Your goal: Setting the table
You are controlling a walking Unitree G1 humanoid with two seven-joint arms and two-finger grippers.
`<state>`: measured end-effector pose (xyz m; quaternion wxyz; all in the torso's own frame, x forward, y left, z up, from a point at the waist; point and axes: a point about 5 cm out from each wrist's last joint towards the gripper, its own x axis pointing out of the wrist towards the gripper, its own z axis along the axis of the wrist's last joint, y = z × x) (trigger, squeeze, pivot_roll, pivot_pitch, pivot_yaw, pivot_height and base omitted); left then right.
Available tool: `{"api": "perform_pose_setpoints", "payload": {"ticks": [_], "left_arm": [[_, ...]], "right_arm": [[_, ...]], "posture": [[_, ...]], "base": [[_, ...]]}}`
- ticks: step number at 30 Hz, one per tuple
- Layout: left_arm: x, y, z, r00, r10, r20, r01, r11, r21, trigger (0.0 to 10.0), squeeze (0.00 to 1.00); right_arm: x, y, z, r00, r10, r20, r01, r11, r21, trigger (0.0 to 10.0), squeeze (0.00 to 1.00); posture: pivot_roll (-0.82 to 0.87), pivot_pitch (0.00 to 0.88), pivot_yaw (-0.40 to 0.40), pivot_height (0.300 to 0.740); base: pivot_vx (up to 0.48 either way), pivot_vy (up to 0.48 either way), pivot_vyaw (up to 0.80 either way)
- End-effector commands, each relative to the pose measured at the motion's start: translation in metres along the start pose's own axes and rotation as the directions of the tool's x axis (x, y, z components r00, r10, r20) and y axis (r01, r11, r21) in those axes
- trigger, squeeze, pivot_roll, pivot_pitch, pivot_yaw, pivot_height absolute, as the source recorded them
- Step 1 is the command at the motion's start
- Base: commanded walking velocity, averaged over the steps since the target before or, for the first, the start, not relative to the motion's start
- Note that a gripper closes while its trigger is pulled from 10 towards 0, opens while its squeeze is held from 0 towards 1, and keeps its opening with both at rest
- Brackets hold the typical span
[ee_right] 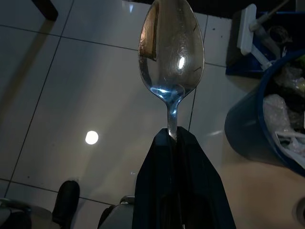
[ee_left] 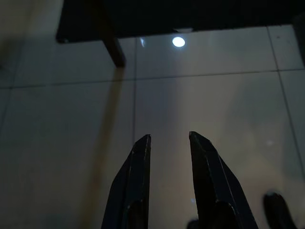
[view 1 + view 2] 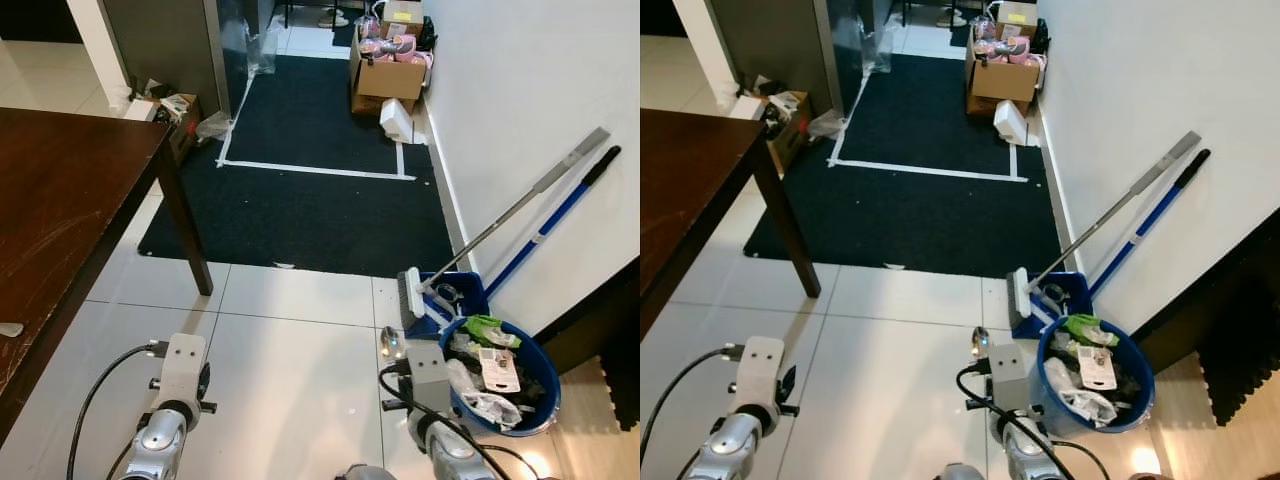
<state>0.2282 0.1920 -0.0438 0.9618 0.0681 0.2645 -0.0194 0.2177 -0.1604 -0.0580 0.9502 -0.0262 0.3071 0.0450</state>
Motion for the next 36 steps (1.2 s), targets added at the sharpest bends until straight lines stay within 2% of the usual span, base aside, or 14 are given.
{"api": "perform_pose_setpoints", "payload": {"ticks": [1, 9, 11, 13, 22, 36], "left_arm": [[0.000, -0.005, -0.005, 0.999, -0.029, -0.038, 0.029, 1.000, -0.004, 10.0, 0.00], [-0.001, -0.015, -0.004, 0.997, -0.079, -0.016, 0.079, 0.997, 0.012, 10.0, 0.00], [-0.002, -0.020, -0.003, 0.993, -0.116, -0.001, 0.116, 0.992, 0.058, 10.0, 0.00], [-0.002, -0.021, -0.004, 0.994, -0.110, -0.005, 0.110, 0.992, 0.059, 10.0, 0.00], [-0.004, -0.019, -0.009, 0.995, -0.097, -0.023, 0.097, 0.995, 0.013, 10.0, 0.00], [-0.006, -0.021, -0.014, 0.995, -0.091, -0.036, 0.091, 0.996, 0.007, 10.0, 0.00]], "right_arm": [[-0.001, 0.000, -0.004, 1.000, -0.003, -0.023, 0.003, 1.000, 0.011, 10.0, 0.00], [-0.003, 0.000, -0.008, 0.999, -0.012, -0.035, 0.013, 1.000, 0.025, 10.0, 0.00], [-0.004, -0.002, -0.010, 0.999, -0.008, -0.036, 0.009, 1.000, 0.021, 10.0, 0.00], [-0.005, -0.005, -0.012, 0.999, -0.024, -0.041, 0.026, 0.999, 0.032, 10.0, 0.00], [-0.008, -0.009, -0.018, 0.998, -0.018, -0.065, 0.019, 1.000, 0.013, 10.0, 0.00], [-0.010, -0.015, -0.022, 0.996, -0.024, -0.088, 0.024, 1.000, -0.005, 10.0, 0.00]], "posture": [[0.07, 0.000, 0.018, 0.740], [0.07, 0.004, -0.001, 0.740], [0.07, 0.009, -0.014, 0.740], [0.07, 0.009, -0.017, 0.740], [0.07, 0.011, -0.020, 0.740], [0.07, 0.016, -0.024, 0.740]], "base": [[0.000, 0.000, 0.00], [0.000, 0.000, 0.00], [0.000, 0.000, 0.00], [0.000, 0.000, 0.00], [0.000, 0.000, 0.00], [0.000, 0.000, 0.00]]}}
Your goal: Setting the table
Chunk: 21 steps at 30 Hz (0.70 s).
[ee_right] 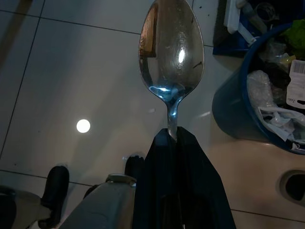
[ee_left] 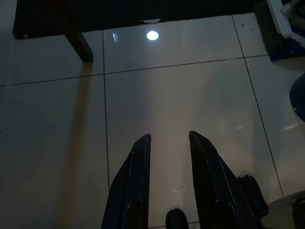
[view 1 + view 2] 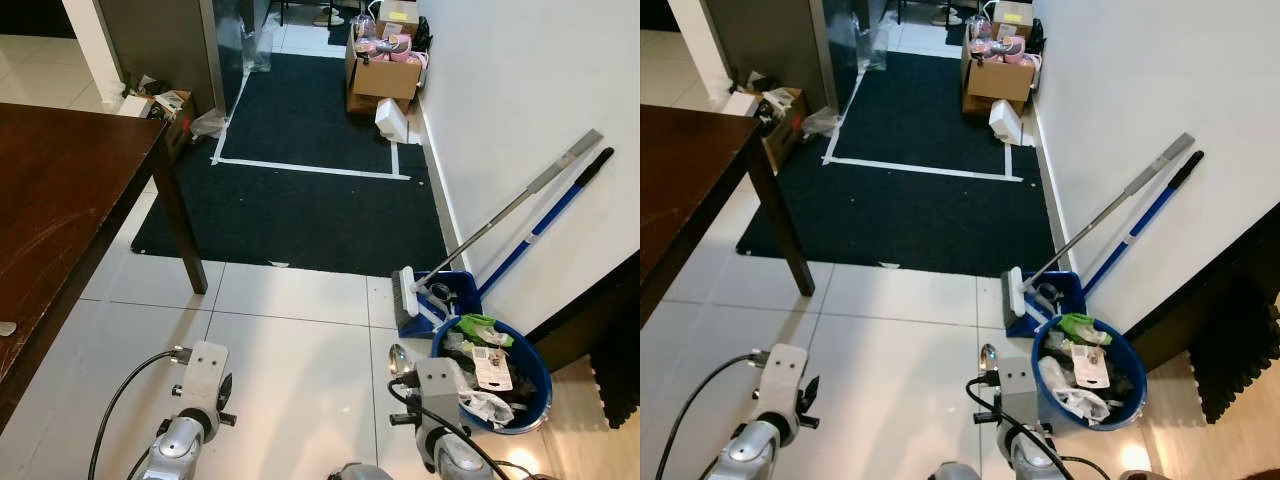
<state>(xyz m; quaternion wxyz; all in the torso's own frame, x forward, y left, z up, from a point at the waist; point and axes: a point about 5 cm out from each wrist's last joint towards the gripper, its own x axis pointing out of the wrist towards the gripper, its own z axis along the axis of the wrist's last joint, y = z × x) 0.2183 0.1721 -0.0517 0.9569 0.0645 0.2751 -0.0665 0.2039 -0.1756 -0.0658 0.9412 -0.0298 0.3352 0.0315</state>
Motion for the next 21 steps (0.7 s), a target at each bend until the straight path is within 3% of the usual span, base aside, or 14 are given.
{"api": "perform_pose_setpoints", "payload": {"ticks": [1, 15, 21], "left_arm": [[-0.002, 0.000, -0.005, 1.000, 0.002, -0.019, -0.002, 1.000, -0.008, 10.0, 0.00], [0.001, 0.000, 0.000, 1.000, 0.003, -0.012, -0.004, 1.000, -0.026, 10.0, 0.00], [-0.005, 0.000, -0.012, 0.999, 0.016, -0.050, -0.016, 1.000, -0.001, 10.0, 0.00]], "right_arm": [[-0.002, -0.001, -0.006, 1.000, 0.003, -0.028, -0.003, 1.000, -0.010, 10.0, 0.00], [0.000, -0.002, 0.001, 0.999, 0.039, -0.009, -0.040, 0.999, -0.020, 10.0, 0.00], [0.002, -0.004, 0.003, 0.999, 0.032, -0.012, -0.032, 0.999, -0.032, 10.0, 0.00]], "posture": [[0.07, 0.016, -0.022, 0.740], [0.08, 0.025, -0.033, 0.740], [0.09, 0.020, -0.031, 0.740]], "base": [[0.000, 0.000, 0.00], [0.000, 0.000, 0.00], [0.000, 0.000, 0.00]]}}
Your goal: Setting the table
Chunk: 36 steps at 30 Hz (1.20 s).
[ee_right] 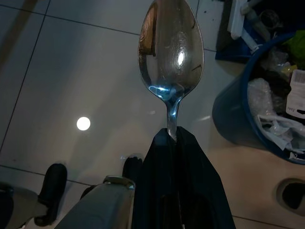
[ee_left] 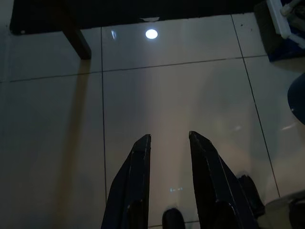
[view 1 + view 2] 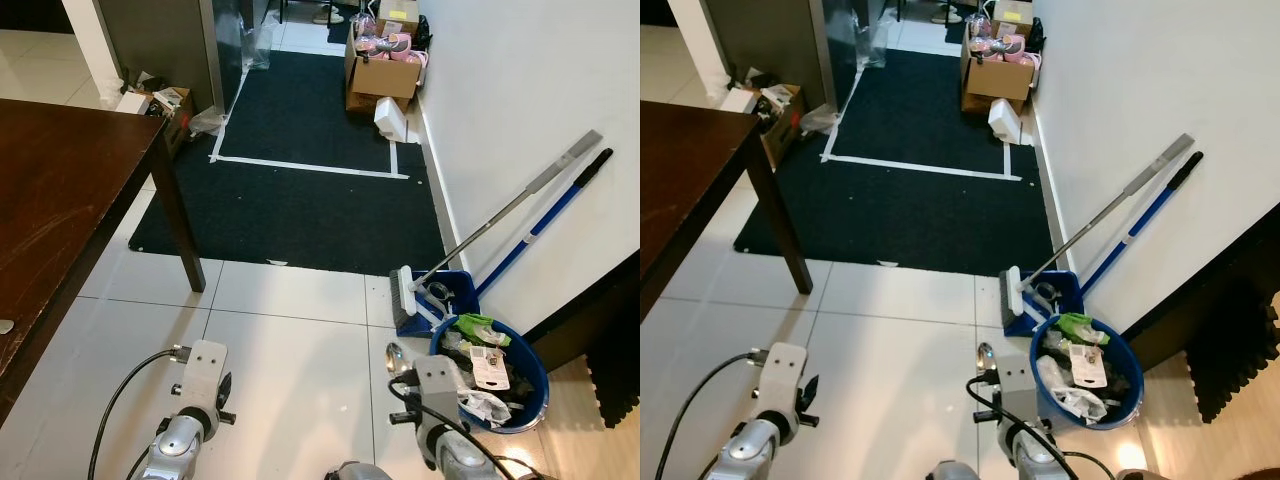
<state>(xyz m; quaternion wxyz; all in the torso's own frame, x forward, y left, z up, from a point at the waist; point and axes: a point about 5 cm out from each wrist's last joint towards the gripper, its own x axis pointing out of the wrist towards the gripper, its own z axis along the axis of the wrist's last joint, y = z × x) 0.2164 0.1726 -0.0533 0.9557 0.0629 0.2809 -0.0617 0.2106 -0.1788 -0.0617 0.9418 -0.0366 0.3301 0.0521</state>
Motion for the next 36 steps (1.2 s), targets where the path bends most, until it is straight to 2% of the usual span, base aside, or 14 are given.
{"api": "perform_pose_setpoints", "payload": {"ticks": [1, 17, 36], "left_arm": [[-0.004, 0.000, -0.009, 0.999, 0.009, -0.038, -0.009, 1.000, 0.005, 10.0, 0.00], [0.001, 0.001, 0.002, 1.000, 0.007, -0.004, -0.007, 1.000, 0.013, 10.0, 0.00], [0.003, -0.001, 0.004, 1.000, -0.009, -0.001, 0.009, 1.000, 0.014, 10.0, 0.00]], "right_arm": [[-0.001, 0.000, -0.004, 1.000, -0.002, -0.023, 0.002, 1.000, -0.005, 10.0, 0.00], [-0.001, 0.009, -0.004, 1.000, -0.003, -0.007, 0.003, 1.000, -0.022, 10.0, 0.00], [0.000, 0.006, -0.004, 1.000, -0.007, -0.014, 0.006, 0.999, -0.045, 10.0, 0.00]], "posture": [[0.09, 0.020, -0.031, 0.740], [0.09, 0.012, -0.026, 0.740], [0.09, 0.026, -0.030, 0.740]], "base": [[0.000, 0.000, 0.00], [0.000, 0.000, 0.00], [0.000, 0.000, 0.00]]}}
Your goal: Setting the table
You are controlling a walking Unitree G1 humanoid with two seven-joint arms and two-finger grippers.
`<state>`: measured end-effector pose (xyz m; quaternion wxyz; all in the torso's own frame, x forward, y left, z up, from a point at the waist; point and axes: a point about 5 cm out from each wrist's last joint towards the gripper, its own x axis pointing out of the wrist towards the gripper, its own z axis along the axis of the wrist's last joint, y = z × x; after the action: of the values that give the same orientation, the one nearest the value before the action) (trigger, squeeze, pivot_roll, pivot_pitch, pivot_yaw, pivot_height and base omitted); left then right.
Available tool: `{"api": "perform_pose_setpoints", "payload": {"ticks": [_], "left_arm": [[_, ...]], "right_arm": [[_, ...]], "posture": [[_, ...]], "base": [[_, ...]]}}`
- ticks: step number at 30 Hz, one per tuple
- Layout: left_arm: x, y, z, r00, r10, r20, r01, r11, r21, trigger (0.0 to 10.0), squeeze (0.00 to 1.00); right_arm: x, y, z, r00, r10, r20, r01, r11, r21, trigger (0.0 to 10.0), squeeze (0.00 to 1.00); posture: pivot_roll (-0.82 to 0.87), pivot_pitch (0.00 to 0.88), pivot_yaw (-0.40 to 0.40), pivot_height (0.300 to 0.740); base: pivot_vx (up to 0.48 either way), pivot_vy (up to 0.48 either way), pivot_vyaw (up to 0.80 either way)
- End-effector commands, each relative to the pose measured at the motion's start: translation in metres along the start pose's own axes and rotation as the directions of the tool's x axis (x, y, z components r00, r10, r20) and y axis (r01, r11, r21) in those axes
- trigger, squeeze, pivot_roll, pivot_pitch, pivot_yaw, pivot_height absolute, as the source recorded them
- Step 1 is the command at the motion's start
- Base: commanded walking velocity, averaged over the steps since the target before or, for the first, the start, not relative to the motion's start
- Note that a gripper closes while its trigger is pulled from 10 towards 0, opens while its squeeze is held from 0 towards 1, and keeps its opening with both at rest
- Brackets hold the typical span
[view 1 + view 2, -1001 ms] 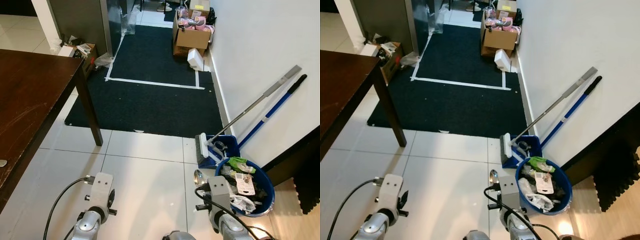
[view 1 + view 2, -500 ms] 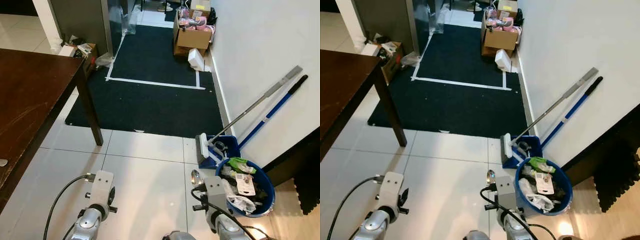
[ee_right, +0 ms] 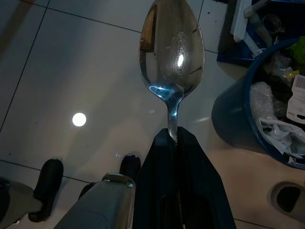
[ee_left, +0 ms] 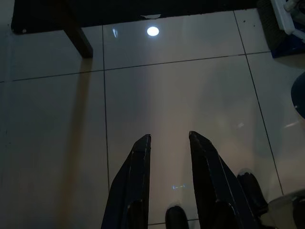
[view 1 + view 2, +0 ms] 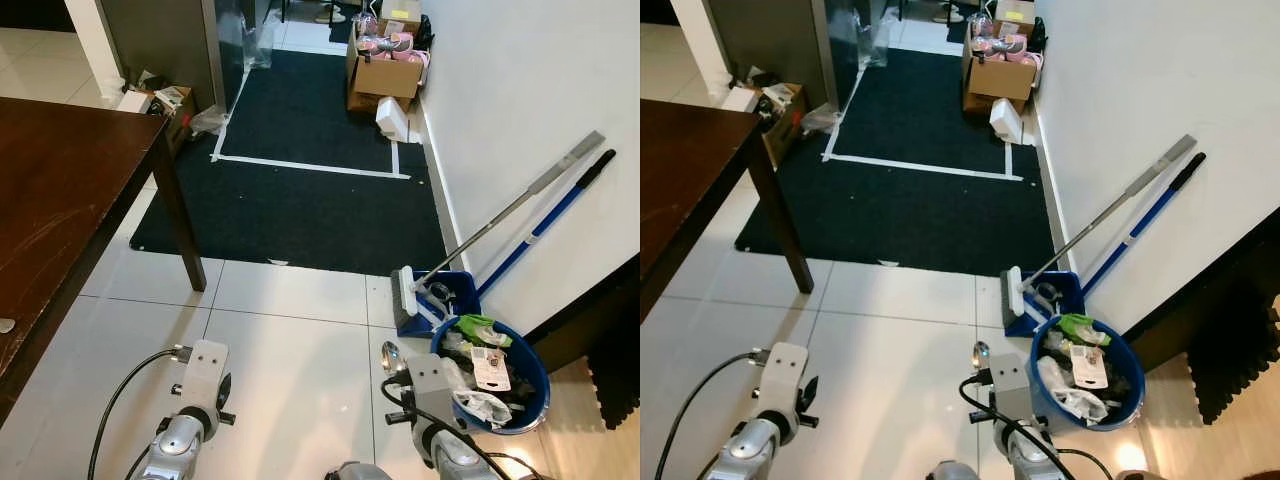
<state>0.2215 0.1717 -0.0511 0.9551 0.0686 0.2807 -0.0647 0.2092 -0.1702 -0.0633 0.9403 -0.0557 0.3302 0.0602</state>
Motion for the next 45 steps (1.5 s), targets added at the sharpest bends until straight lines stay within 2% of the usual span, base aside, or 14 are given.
{"api": "perform_pose_setpoints", "payload": {"ticks": [1, 22, 31, 45], "left_arm": [[-0.0002, -0.0007, -0.0001, 1.000, -0.006, 0.002, 0.006, 1.000, 0.001, 10.0, 0.00], [0.0001, -0.0025, 0.0010, 1.000, -0.020, 0.007, 0.020, 1.000, 0.012, 10.0, 0.00], [-0.0006, -0.0028, 0.0001, 1.000, -0.016, 0.010, 0.016, 1.000, 0.010, 10.0, 0.00], [-0.0005, -0.0030, 0.0012, 1.000, -0.017, 0.017, 0.017, 1.000, 0.009, 10.0, 0.00]], "right_arm": [[-0.0007, -0.0029, -0.0019, 1.000, -0.009, -0.011, 0.009, 1.000, -0.004, 10.0, 0.00], [-0.0006, -0.0051, -0.0016, 1.000, -0.024, -0.012, 0.024, 1.000, 0.008, 10.0, 0.00], [-0.0013, -0.0049, -0.0028, 1.000, 0.000, -0.017, 0.000, 1.000, -0.017, 10.0, 0.00], [-0.0008, -0.0057, -0.0015, 1.000, 0.004, -0.015, -0.004, 1.000, -0.021, 10.0, 0.00]], "posture": [[0.09, 0.026, -0.030, 0.740], [0.08, 0.035, -0.019, 0.740], [0.07, 0.029, -0.027, 0.740], [0.07, 0.031, -0.026, 0.740]], "base": [[0.000, 0.000, 0.00], [0.000, 0.000, 0.00], [0.000, 0.000, 0.00], [0.000, 0.000, 0.80]]}}
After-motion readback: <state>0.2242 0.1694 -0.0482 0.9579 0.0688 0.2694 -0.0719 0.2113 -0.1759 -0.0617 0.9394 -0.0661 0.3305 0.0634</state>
